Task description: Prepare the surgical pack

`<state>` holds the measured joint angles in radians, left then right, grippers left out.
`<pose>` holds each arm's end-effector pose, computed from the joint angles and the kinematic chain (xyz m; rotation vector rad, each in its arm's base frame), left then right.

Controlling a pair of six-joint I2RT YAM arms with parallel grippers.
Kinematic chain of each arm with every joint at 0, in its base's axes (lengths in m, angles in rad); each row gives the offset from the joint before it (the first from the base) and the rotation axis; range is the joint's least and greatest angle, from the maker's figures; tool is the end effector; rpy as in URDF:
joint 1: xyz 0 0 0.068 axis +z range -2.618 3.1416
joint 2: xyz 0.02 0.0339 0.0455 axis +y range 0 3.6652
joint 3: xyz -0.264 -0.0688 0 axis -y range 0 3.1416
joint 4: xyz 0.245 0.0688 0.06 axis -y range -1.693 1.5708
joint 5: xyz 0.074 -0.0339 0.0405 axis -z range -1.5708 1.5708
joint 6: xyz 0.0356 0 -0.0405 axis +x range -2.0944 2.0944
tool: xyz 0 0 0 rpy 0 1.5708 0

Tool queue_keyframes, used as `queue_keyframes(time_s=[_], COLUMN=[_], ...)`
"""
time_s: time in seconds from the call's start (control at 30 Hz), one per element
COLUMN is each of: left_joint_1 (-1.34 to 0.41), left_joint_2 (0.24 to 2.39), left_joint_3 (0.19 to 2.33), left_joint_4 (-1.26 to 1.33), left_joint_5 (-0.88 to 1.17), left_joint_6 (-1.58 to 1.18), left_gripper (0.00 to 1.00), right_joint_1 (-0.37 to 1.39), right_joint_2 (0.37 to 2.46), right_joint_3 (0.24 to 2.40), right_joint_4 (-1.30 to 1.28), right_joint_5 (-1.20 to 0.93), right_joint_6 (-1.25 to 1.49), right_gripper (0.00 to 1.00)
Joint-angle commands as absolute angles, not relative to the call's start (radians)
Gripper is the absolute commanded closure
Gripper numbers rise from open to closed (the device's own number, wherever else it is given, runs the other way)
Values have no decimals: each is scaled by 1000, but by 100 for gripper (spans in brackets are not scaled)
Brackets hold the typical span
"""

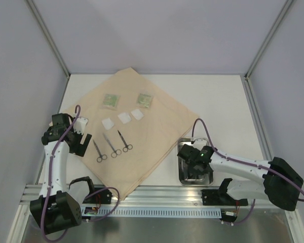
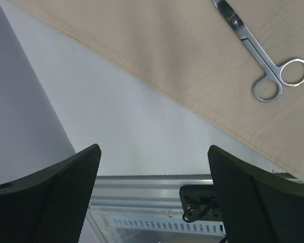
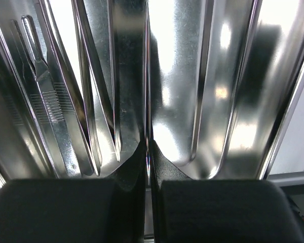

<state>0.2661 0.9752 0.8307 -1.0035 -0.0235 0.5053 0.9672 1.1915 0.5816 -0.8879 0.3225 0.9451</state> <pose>0.1618 0.0450 0.2562 0.3210 2.7288 0.2517 0.1031 0.1297 0.1601 -0.0145 2.8309 -0.1811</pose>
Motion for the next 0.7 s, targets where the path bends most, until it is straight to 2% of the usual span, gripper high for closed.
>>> queue_keyframes(time_s=[0.0,0.4,0.6,0.67], left_joint_1=[272,271,272,271], left_joint_2=[960,965,963,965], left_joint_3=[830,850,859,861], left_joint_4=[-1002,-1009,-1017,-1019], left_joint_5=[-11,-17,-17,-12], left_joint_6=[520,522,518,515], left_gripper=[4,4,4,4], right_joint_1=[966,965,965,965], right_joint_2=[1201,1250,1238,1220], right_joint_3=[578,583,609,632], right_joint_4=[-809,-778,-816,-828], right_joint_5=[315,311,319,330], right_joint_6=[937,905,907,902], right_gripper=[99,98,78,75])
